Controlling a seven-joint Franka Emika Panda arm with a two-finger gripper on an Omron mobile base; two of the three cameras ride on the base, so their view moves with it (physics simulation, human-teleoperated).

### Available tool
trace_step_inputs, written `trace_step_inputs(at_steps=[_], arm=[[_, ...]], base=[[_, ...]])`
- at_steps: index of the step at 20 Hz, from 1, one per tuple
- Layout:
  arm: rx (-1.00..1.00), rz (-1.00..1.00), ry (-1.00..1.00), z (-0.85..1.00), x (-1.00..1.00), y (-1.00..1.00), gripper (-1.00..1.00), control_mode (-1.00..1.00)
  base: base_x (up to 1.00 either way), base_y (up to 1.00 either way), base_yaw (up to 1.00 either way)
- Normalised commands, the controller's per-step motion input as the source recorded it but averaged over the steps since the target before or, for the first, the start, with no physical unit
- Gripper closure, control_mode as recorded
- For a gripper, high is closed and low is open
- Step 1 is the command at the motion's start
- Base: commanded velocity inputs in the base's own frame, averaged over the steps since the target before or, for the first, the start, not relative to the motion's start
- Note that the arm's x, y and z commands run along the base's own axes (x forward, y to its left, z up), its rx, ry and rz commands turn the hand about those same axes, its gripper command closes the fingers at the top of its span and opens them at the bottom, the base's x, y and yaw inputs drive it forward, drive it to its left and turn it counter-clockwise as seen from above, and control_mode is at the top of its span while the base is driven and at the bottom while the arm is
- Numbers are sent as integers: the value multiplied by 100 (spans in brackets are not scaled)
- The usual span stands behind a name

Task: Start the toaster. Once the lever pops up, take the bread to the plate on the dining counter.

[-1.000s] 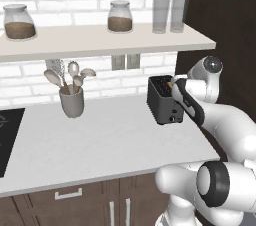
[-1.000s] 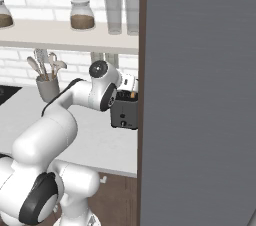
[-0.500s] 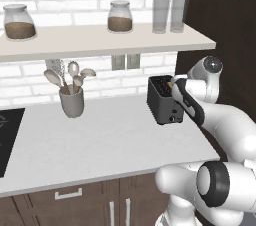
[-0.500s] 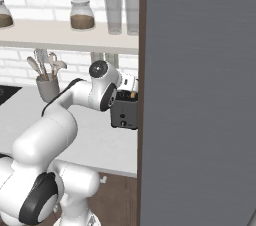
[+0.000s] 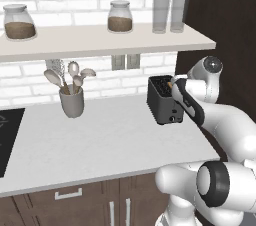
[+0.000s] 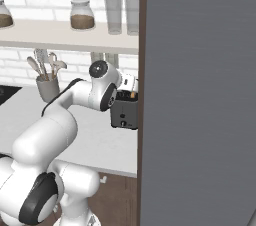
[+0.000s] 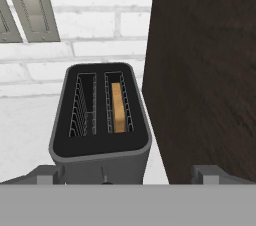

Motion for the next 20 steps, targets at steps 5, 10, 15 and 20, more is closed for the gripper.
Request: trace_step_inputs(at_steps=[5, 10, 15, 20], arm=[[0, 0, 0, 0, 0, 0, -100, -100], [0, 0, 0, 0, 0, 0, -100, -100], [0, 0, 0, 0, 0, 0, -100, -100], [0, 0, 0, 0, 0, 0, -100, -100]], base=[[0, 0, 0], [0, 0, 0], [0, 0, 0], [0, 0, 0]])
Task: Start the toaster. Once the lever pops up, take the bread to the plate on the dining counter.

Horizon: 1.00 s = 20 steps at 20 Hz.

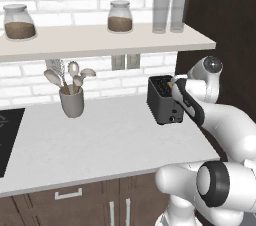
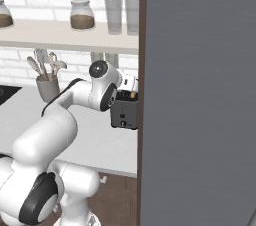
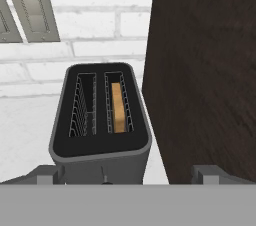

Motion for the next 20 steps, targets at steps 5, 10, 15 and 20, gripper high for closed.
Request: trace_step_inputs(at_steps=[5, 10, 15, 20], arm=[[0, 0, 0, 0, 0, 0, -100, -100], [0, 0, 0, 0, 0, 0, -100, -100], [0, 0, 0, 0, 0, 0, -100, -100], [0, 0, 0, 0, 0, 0, -100, -100]], base=[[0, 0, 0], [0, 0, 0], [0, 0, 0], [0, 0, 0]])
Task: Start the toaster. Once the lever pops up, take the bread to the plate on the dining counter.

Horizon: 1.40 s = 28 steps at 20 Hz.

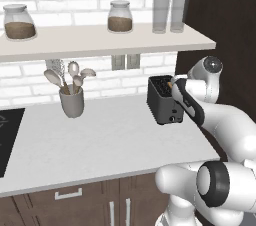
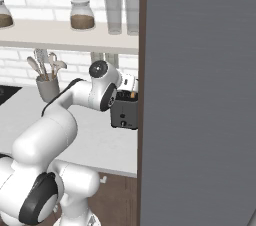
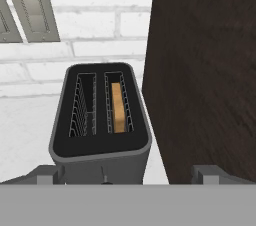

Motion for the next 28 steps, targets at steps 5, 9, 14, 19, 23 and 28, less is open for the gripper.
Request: trace_step_inputs(at_steps=[5, 9, 14, 19, 23, 28], arm=[[0, 0, 0, 0, 0, 0, -100, -100], [0, 0, 0, 0, 0, 0, -100, -100], [0, 0, 0, 0, 0, 0, -100, -100], [0, 0, 0, 0, 0, 0, -100, -100], [0, 0, 0, 0, 0, 0, -100, -100], [0, 0, 0, 0, 0, 0, -100, -100]], base=[[0, 0, 0], [0, 0, 0], [0, 0, 0], [0, 0, 0], [0, 0, 0], [0, 0, 0]])
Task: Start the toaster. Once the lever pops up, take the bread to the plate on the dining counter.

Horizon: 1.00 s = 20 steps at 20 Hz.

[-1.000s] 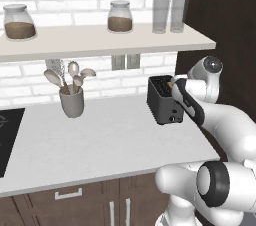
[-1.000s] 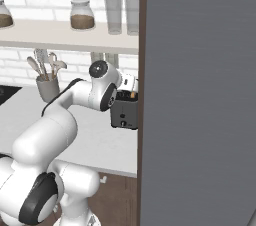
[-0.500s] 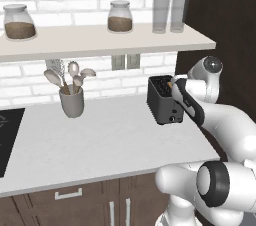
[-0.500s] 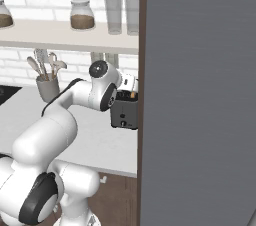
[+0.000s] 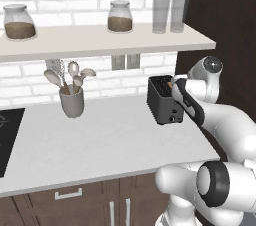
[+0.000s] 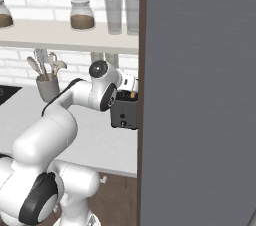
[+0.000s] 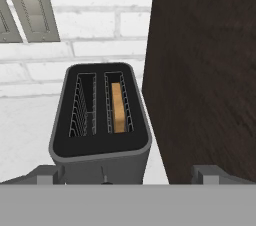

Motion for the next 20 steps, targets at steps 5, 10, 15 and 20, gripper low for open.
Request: trace_step_inputs(at_steps=[5, 10, 15, 20], arm=[[0, 0, 0, 0, 0, 0, -100, -100], [0, 0, 0, 0, 0, 0, -100, -100], [0, 0, 0, 0, 0, 0, -100, -100], [0, 0, 0, 0, 0, 0, -100, -100]], base=[[0, 0, 0], [0, 0, 0], [0, 0, 0], [0, 0, 0]])
